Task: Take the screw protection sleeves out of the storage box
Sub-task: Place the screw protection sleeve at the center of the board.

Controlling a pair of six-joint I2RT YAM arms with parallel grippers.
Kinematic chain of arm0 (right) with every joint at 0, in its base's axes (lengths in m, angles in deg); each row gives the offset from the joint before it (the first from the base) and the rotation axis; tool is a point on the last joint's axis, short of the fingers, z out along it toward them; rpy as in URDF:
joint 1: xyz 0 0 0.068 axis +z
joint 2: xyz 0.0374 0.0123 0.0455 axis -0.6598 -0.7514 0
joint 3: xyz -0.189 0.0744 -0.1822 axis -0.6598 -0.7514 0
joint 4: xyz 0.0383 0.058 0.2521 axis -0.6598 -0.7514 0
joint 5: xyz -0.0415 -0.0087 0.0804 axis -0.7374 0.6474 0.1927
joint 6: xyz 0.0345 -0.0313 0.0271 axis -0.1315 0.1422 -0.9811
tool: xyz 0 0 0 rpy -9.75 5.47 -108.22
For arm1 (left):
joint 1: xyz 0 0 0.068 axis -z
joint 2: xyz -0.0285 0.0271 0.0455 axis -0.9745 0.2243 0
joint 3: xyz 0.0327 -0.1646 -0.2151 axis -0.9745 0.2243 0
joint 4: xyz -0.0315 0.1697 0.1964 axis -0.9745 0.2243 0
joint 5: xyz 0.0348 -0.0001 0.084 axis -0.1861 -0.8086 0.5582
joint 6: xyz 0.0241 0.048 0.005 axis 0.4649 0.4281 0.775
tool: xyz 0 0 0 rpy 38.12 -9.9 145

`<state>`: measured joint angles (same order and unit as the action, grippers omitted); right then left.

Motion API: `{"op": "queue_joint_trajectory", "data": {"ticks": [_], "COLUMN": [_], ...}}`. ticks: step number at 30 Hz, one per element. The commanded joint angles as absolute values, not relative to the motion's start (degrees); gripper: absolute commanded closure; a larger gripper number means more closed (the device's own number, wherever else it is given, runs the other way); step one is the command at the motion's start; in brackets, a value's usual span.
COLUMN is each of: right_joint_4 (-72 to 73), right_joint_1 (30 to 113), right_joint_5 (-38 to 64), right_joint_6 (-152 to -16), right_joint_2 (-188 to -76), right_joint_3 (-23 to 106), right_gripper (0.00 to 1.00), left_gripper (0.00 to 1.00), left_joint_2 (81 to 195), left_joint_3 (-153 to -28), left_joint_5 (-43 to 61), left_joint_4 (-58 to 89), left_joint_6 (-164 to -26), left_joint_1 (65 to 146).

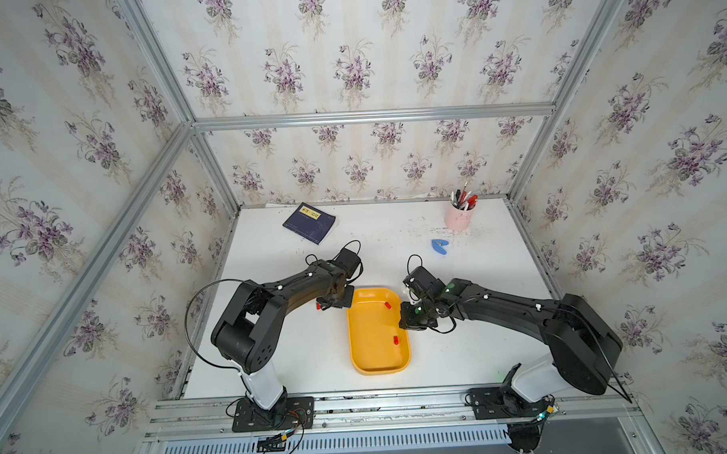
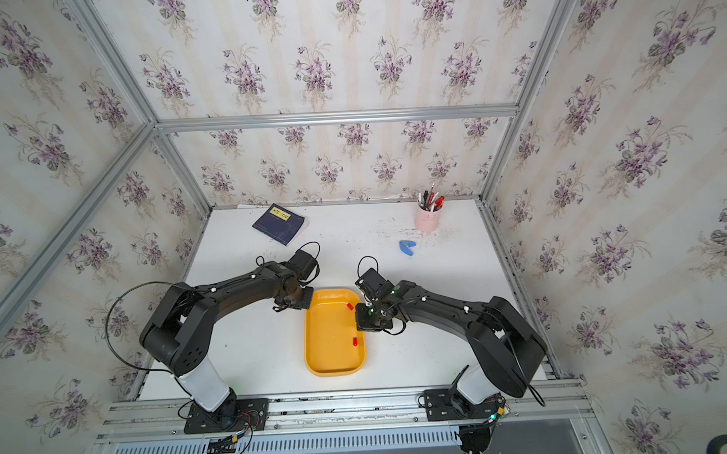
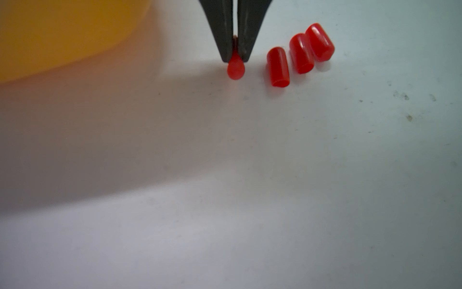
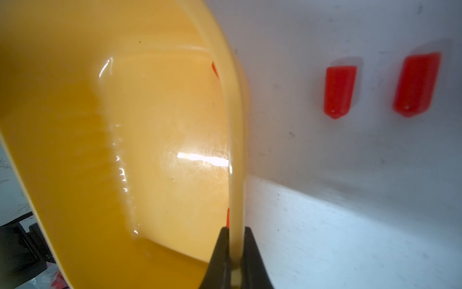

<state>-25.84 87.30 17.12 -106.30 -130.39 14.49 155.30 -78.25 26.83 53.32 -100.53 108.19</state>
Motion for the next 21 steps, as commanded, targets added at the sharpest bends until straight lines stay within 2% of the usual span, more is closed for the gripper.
{"op": "queue_joint_trajectory", "data": {"ticks": [1, 14, 21], "right_joint_4": [-28.44, -28.61, -28.45], "right_joint_1": [87.36, 87.39, 87.35], "right_joint_5": [16.13, 16.11, 16.15], "right_joint_6": [-105.82, -105.73, -105.82], "right_joint_2": [-130.38, -130.29, -130.38], "right_joint_3": [14.54, 14.55, 14.52], "right_gripper": [1.0, 1.0, 1.0], "left_gripper": [0.9, 0.87, 0.7], "left_joint_2": [155.86, 157.55, 156.01], "left_joint_3": [-78.54, -79.12, -78.98], "left_joint_5": [29.22, 31.01, 30.42], "left_joint_4": [53.76, 53.76, 54.07], "left_joint_6": [-100.16, -100.43, -100.93], "left_joint_1": [108.15, 108.04, 108.06]}}
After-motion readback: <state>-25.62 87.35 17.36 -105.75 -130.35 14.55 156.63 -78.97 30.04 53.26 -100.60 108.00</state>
